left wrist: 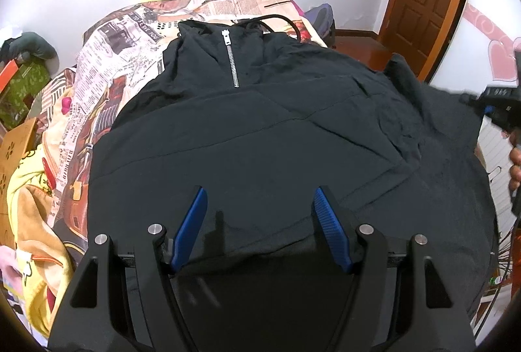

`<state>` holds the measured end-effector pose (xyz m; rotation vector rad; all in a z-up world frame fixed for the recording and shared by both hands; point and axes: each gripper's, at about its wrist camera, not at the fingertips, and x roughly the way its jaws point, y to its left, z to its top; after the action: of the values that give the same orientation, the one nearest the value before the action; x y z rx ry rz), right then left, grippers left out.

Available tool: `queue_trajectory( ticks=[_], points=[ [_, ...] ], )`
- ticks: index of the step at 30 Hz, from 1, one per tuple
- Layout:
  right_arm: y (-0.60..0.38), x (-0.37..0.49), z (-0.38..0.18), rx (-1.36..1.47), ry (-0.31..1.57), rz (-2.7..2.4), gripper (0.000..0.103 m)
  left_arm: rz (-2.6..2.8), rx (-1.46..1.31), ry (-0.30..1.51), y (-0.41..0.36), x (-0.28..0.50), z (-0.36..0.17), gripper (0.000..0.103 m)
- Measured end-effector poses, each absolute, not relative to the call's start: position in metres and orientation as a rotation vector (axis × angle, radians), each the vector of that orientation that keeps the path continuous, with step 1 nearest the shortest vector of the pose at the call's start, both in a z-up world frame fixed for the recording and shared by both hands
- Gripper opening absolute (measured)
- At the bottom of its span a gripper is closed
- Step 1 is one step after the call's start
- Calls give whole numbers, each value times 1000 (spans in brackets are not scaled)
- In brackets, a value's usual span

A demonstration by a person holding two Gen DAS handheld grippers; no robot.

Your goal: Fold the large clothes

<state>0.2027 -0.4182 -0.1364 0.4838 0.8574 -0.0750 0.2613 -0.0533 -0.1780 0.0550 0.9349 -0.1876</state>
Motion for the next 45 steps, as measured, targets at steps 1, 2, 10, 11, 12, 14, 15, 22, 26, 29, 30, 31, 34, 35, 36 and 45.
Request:
queue_trajectory(
  ticks=[1,2,10,11,12,14,15,22,26,29,30,31,34,35,36,45],
  points=[
    [-407,200,-122,429,829,-62,9,-191,51,931,-53,260,-177,67],
    [-398,200,-114,386,809,-57,9,-193,49,927,-52,260,-175,67],
    [-303,188,-72,92,718,171,9,-189,49,903,-49,253,-168,67],
    [-294,188,-74,78,722,201,9,-191,46,902,-48,252,-168,67],
    [-283,188,-78,54,736,243,9,-192,43,900,-47,251,-167,67],
    [-265,191,-93,21,784,311,9,-191,43,896,-45,249,-166,67],
    [-255,194,-105,11,824,345,9,-190,44,893,-44,248,-164,67],
    [-228,199,-171,-12,1043,399,13,-194,54,876,-38,238,-159,67],
    [-231,193,-165,-13,1056,382,13,-190,73,870,-38,234,-160,67],
    [-229,189,-151,-9,1060,383,20,-192,77,869,-39,234,-160,67],
    [-231,185,-145,-18,1049,382,22,-194,73,868,-39,233,-160,67],
    [-229,181,-143,-27,1040,378,26,-195,71,867,-39,233,-160,67],
    [-229,174,-133,-46,1005,355,42,-197,66,862,-40,232,-158,67],
    [-233,170,-128,-46,983,344,45,-198,66,859,-40,232,-156,67],
    [-236,168,-124,-42,966,331,51,-199,67,855,-41,231,-155,67],
    [-286,170,-100,86,871,156,72,-202,70,838,-45,232,-150,68]
  ],
)
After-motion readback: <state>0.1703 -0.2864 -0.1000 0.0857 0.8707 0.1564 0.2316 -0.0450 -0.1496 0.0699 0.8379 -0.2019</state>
